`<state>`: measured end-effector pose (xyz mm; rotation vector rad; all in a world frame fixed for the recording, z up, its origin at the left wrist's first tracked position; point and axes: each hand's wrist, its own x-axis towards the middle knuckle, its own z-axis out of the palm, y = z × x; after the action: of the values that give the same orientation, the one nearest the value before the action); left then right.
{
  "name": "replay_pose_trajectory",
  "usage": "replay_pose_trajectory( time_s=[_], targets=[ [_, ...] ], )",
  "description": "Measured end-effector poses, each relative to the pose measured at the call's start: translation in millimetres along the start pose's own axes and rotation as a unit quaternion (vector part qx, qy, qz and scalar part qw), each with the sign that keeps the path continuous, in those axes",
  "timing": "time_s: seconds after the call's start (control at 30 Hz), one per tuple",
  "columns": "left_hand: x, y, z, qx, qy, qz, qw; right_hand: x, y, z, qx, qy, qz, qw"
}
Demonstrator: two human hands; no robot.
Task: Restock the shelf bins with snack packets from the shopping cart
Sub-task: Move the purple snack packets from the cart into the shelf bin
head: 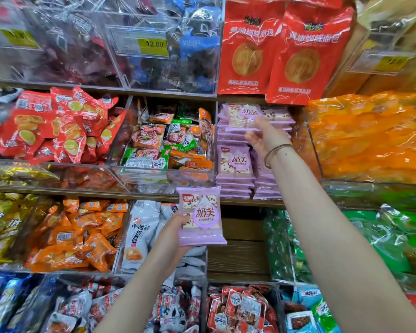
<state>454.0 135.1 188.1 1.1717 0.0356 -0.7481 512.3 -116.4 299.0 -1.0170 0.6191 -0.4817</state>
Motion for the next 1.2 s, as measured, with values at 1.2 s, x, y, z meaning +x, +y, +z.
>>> replay_pose_trajectory(
  time_s=[1.2],
  targets=[
    [-10.0, -0.7, 16.5, 0.02, -0.003, 0.007, 1.0, -47.6, 45.4, -24.5, -0.23, -0.003, 0.039, 0.972]
  ],
)
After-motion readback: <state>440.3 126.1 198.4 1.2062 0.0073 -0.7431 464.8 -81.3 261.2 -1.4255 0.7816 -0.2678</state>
